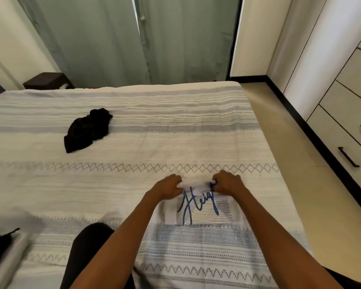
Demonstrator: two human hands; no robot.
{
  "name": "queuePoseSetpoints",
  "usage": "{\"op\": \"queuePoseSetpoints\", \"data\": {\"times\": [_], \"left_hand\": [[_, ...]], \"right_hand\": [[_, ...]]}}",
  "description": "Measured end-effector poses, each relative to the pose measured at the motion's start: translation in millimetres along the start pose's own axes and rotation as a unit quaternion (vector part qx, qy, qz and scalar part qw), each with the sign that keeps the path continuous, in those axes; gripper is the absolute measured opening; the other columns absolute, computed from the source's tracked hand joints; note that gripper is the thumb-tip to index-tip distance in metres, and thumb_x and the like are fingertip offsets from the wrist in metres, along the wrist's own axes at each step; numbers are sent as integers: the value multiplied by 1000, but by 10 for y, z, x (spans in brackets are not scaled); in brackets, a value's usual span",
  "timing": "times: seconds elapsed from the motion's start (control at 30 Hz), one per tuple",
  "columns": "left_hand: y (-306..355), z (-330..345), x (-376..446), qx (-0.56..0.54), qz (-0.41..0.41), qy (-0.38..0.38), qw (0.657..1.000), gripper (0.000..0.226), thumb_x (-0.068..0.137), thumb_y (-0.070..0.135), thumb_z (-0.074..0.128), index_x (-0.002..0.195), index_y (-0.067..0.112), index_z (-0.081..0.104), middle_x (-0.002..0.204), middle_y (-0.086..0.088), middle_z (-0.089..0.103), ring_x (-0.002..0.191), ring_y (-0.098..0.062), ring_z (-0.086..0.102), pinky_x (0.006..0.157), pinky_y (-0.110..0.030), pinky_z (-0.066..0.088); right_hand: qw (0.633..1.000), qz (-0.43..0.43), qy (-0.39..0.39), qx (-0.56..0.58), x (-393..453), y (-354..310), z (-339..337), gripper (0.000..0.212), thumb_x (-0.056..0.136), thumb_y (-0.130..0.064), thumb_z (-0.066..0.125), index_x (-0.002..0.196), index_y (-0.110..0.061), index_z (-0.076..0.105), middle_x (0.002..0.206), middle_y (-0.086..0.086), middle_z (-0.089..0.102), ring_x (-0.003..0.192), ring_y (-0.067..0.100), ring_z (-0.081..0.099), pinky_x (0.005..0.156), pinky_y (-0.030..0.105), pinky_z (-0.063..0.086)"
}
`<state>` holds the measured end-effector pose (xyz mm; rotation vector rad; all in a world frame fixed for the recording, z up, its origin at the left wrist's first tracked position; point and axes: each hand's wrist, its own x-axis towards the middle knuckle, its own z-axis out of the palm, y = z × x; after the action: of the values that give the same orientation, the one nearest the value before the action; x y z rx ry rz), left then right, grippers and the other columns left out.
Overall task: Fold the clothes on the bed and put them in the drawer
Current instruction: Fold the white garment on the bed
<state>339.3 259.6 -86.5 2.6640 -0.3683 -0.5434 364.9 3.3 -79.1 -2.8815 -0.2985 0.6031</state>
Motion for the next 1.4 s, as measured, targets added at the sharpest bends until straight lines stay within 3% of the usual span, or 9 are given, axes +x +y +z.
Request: {"op": "queuePoseSetpoints", "data": {"times": [0.2, 0.33, 0.5, 0.73, 0.9, 1.07, 1.17, 1.27, 1.4], "left_hand": [[-139, -270, -555, 40, -27, 86, 995, 32, 97, 40, 56, 125, 24, 55, 113, -4, 68, 99, -28, 65, 74, -34, 48], [-299, -669, -1098, -83, -63, 151, 983, 19, 98, 20, 53, 117, 15, 55, 95, -8, 65, 66, -21, 61, 57, -35, 54], [-771, -1080, -2086, -136, -142, 298, 934, 15, 95, 13, 54, 109, 11, 58, 98, -13, 69, 85, -30, 64, 71, -37, 49], [-1268, -786, -3839, -196, -266, 466, 821, 18, 95, 15, 57, 108, 23, 66, 85, 11, 68, 74, -2, 61, 60, -14, 42], [-1276, -247, -4904, -257, -334, 541, 727, 17, 93, 20, 65, 102, 34, 69, 85, 13, 69, 76, -6, 66, 68, -32, 59], [-1049, 94, -5794, -274, -385, 604, 642, 19, 89, 26, 67, 101, 40, 71, 92, 13, 72, 83, -11, 70, 75, -46, 61], [-864, 188, -6235, -208, -425, 635, 610, 27, 89, 18, 72, 102, 41, 70, 94, 16, 72, 88, -5, 68, 82, -31, 56], [-604, 344, -6565, -145, -424, 657, 606, 24, 88, 7, 72, 102, 27, 71, 89, 15, 72, 82, 0, 67, 69, -13, 49], [-472, 1120, -6734, -144, -419, 643, 625, 32, 87, 18, 68, 118, 12, 66, 114, 14, 70, 107, -3, 66, 87, -11, 48]], "right_hand": [[991, -46, 116, -45, -221, -307, -148, 30, 96, -51, 53, 117, -31, 61, 112, 1, 71, 107, 27, 64, 93, 37, 43], [966, -119, 217, -72, -238, -942, -405, 23, 96, -42, 57, 116, -33, 65, 103, -1, 74, 96, 28, 68, 77, 34, 42], [924, -243, 292, -45, -187, -2077, -508, 14, 92, -29, 68, 105, -28, 70, 88, 1, 74, 77, 32, 68, 61, 34, 44], [896, -383, 226, 1, -476, -3892, -97, 29, 95, -24, 57, 121, -35, 64, 109, -4, 73, 97, 29, 68, 78, 39, 48], [850, -508, 134, 38, -962, -4773, 249, 27, 91, -25, 61, 116, -33, 67, 106, -7, 74, 95, 25, 66, 78, 39, 48], [788, -606, 52, 101, -1548, -5248, 535, 20, 88, -25, 70, 107, -29, 71, 94, -5, 73, 84, 24, 64, 69, 35, 47], [729, -669, 83, 116, -1882, -5459, 730, 21, 86, -30, 64, 107, -29, 68, 94, -9, 70, 79, 20, 63, 67, 38, 50], [679, -709, 137, 130, -2211, -5513, 926, 26, 82, -29, 63, 108, -27, 66, 95, -10, 67, 79, 16, 58, 67, 37, 46], [683, -724, 65, 68, -2466, -5346, 1384, 28, 78, -30, 61, 107, -34, 60, 103, -15, 62, 91, 15, 57, 75, 34, 42]]}}
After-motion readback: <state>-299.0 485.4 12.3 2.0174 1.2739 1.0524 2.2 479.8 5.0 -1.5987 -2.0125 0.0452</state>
